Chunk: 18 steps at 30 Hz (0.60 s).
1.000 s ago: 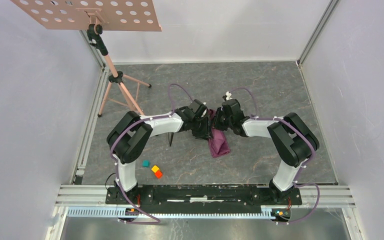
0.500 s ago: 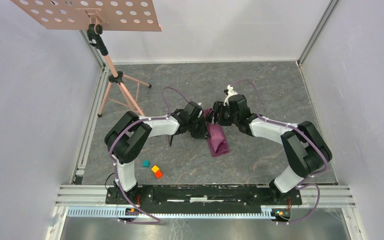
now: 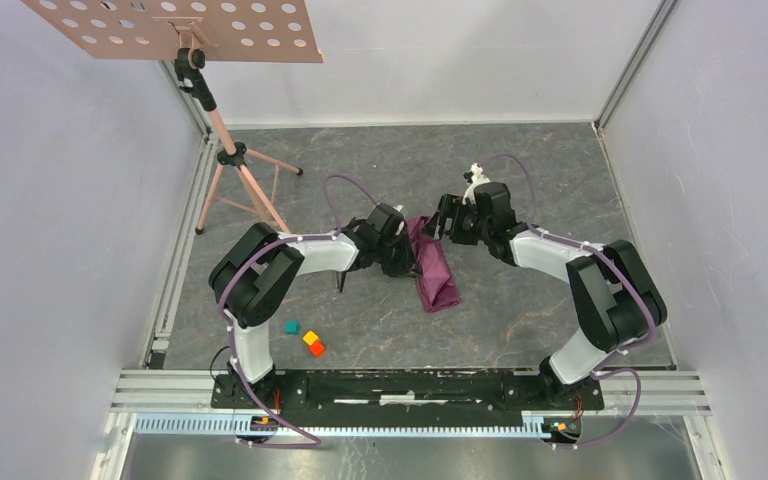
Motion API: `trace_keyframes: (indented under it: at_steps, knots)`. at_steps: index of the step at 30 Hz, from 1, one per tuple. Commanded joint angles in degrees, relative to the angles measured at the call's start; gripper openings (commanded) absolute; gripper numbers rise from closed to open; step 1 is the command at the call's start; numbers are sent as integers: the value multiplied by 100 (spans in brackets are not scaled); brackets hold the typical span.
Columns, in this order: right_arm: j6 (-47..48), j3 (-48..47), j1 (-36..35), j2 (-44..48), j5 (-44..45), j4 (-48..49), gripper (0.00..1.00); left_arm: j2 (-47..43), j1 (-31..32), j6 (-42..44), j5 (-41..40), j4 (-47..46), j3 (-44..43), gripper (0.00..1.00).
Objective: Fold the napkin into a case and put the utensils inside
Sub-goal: Pick up the top corner of the smaller rectangle folded napkin from the center of the board.
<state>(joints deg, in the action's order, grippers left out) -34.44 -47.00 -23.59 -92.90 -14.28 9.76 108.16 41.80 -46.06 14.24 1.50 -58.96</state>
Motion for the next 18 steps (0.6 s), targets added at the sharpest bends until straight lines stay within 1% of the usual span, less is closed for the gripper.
trace_keyframes:
  at_steps: [1, 9, 11, 14, 15, 18]
  knots:
    - [-123, 78, 119, -62, -386, 487, 81, 213, -19, 36, -470, 502, 271, 13]
    - [-84, 622, 277, 356, -794, 1025, 82, 270, -14, 53, -439, 492, 245, 12]
    - [10, 698, 278, 476, -906, 1037, 82, 283, -16, 60, -432, 491, 236, 12]
    - [73, 880, 335, 613, -779, 1089, 83, 282, -14, 56, -440, 500, 239, 11]
    - [27, 946, 391, 575, -839, 1190, 82, 276, -16, 62, -437, 500, 236, 11]
    - [-329, 1101, 562, 269, -1181, 1845, 75, 261, -19, 62, -431, 502, 242, 11]
